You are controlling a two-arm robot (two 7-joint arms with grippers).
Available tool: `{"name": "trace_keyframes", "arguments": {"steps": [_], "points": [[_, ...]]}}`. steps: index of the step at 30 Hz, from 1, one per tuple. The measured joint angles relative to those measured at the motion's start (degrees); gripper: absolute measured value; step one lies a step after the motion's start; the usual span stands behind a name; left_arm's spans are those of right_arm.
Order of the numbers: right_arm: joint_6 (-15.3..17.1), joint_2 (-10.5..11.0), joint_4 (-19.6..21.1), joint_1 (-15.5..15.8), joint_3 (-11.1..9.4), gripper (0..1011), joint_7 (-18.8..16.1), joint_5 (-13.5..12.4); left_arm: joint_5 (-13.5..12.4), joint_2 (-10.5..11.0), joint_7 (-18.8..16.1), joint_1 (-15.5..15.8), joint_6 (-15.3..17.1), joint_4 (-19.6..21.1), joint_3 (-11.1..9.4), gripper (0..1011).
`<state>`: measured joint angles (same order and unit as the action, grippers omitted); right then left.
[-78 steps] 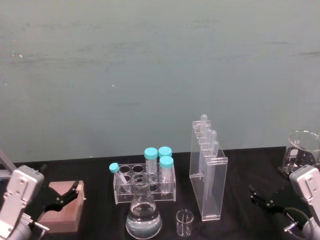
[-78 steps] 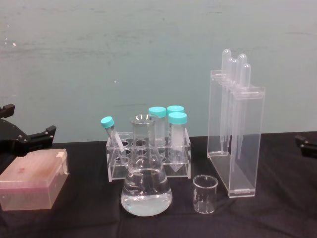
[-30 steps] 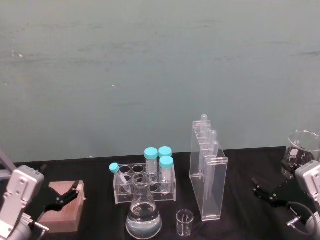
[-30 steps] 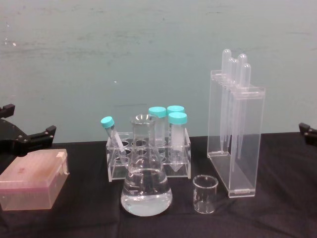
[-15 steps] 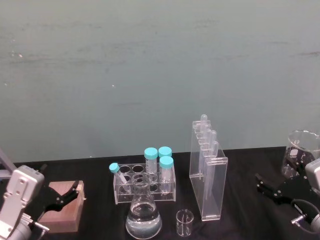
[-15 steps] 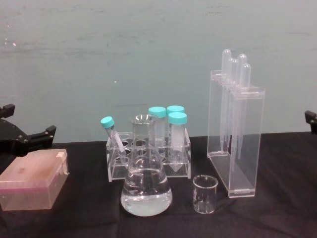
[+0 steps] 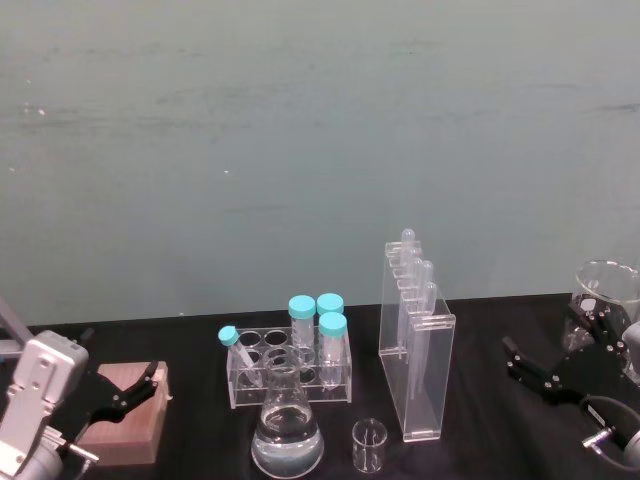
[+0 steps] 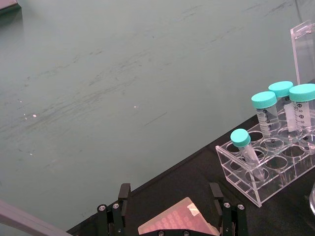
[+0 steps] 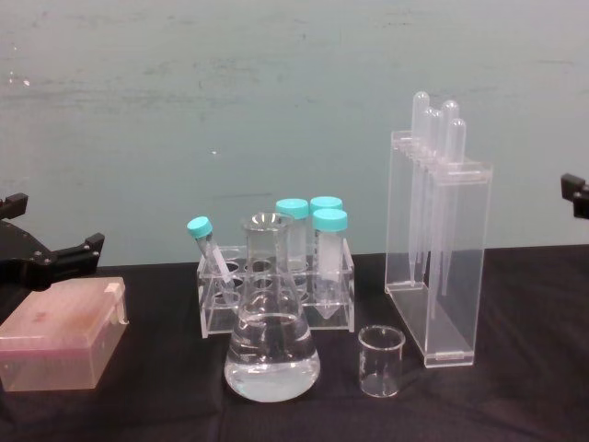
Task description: Place the experimental apparatus aside using one hand.
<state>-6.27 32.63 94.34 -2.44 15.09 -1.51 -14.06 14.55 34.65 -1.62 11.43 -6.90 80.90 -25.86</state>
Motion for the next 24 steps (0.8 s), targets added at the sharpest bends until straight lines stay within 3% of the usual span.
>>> {"name": "trace_keyframes", "arguments": {"steps": [11,24], "points": [[-3.18,-1.3,1.87,1.37,-1.59,1000,-1.69,0.74,0.0,0.0,0.0,0.0,0.0,0.0,0.0,1000],[-5.67,-3.49,1.69,-0.39,-0.79,1000,-7.68,-0.03,0.0,0.0,0.0,0.0,0.0,0.0,0.0,1000]]}}
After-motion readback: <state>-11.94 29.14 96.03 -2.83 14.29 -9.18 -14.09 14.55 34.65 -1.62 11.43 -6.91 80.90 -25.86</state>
